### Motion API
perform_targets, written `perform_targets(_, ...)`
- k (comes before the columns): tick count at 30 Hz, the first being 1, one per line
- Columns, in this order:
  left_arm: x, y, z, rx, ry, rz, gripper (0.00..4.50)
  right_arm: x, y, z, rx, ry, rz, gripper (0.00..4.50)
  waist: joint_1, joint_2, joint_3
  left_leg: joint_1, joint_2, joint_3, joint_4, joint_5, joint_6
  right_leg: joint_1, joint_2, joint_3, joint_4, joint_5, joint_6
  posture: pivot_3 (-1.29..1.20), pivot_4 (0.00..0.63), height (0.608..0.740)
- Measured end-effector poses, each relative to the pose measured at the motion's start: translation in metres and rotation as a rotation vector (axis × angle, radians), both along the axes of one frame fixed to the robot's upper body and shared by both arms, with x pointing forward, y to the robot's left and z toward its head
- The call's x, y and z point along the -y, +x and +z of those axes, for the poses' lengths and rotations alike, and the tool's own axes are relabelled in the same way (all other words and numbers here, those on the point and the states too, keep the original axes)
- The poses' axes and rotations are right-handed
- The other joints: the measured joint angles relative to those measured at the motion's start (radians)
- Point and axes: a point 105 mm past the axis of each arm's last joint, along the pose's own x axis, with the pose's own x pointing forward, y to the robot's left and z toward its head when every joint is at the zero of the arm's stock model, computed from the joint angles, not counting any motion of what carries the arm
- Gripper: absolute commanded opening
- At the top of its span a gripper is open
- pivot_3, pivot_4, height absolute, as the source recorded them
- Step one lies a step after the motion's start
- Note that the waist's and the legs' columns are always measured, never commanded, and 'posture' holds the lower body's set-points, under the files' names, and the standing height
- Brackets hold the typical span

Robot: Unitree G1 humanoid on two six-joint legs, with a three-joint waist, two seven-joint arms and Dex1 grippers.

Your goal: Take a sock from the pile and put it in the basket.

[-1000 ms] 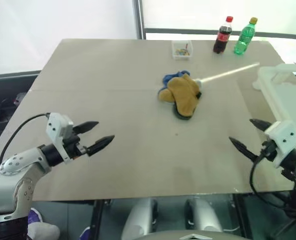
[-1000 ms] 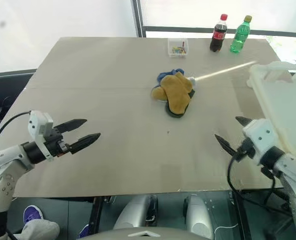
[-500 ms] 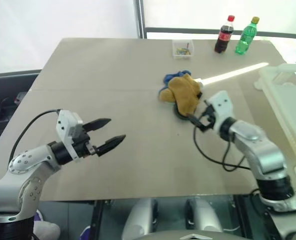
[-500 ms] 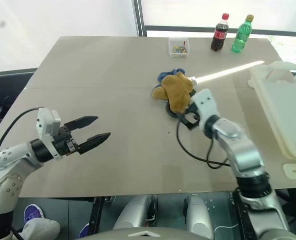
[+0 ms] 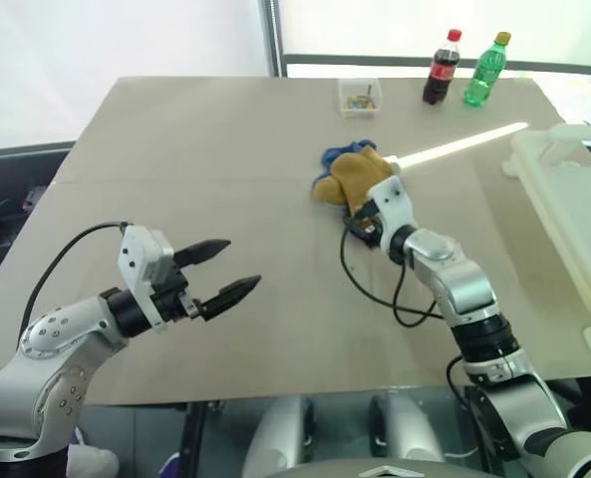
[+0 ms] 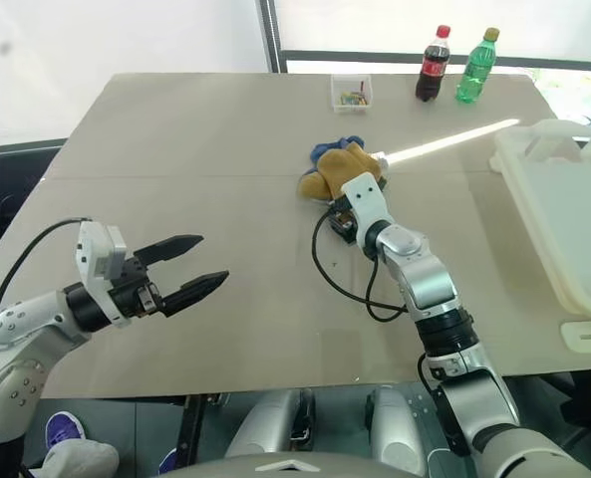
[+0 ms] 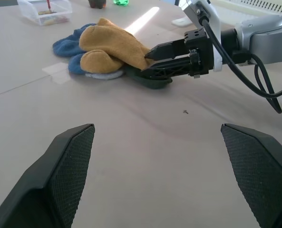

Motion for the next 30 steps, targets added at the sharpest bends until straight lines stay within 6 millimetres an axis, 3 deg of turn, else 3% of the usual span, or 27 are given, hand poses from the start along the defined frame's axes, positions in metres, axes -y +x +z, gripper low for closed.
perform_targets(3,0.000,0.000,0.001,0.005,0.000,-0.002,4.50,0.002,0.002,-0.002,0.002,-0.001,-0.011,1.98,-0.001,0.000,0.000,0.000,0.001,0.000,0.000,0.000,0.000,0.000,0.001,0.000,0.000,0.000,0.000,0.00,0.150,0.729)
perform_targets(7,0.000,0.000,0.001,0.010,0.001,-0.006,4.50,0.001,0.003,-0.002,0.009,-0.005,-0.016,0.02,-0.001,0.000,0.000,0.000,0.001,0.000,0.000,0.000,0.000,0.000,0.001,0.000,0.001,0.000,0.000,0.00,0.150,0.729)
perform_targets(15,0.000,0.002,0.003,0.026,0.002,-0.007,4.50,-0.003,0.001,0.001,0.017,0.011,0.006,0.02,-0.001,0.000,0.000,0.000,0.001,0.000,0.000,0.000,-0.001,0.000,0.001,0.000,0.001,0.000,0.000,0.00,0.150,0.729)
perform_targets(21,0.001,0.002,0.002,0.023,0.002,-0.008,4.50,-0.017,-0.021,0.023,0.038,0.074,0.186,0.02,0.000,0.001,0.000,0.000,0.001,0.000,0.000,0.000,-0.001,0.000,0.001,0.000,0.001,0.000,0.000,0.00,0.150,0.729)
perform_targets(25,0.003,0.002,-0.001,0.013,0.005,-0.015,4.50,-0.027,-0.049,0.008,-0.033,0.029,0.349,0.02,0.001,0.001,0.000,0.000,0.001,0.000,0.000,0.000,0.000,0.000,0.001,0.001,0.000,0.000,0.000,0.00,0.150,0.729)
perform_targets(30,0.003,0.002,-0.001,0.013,0.004,-0.014,4.50,-0.027,-0.066,-0.006,-0.113,-0.019,0.445,0.02,0.001,0.000,0.000,0.000,0.001,0.000,0.000,0.000,0.000,0.000,0.001,0.000,0.001,0.000,0.000,0.00,0.150,0.729)
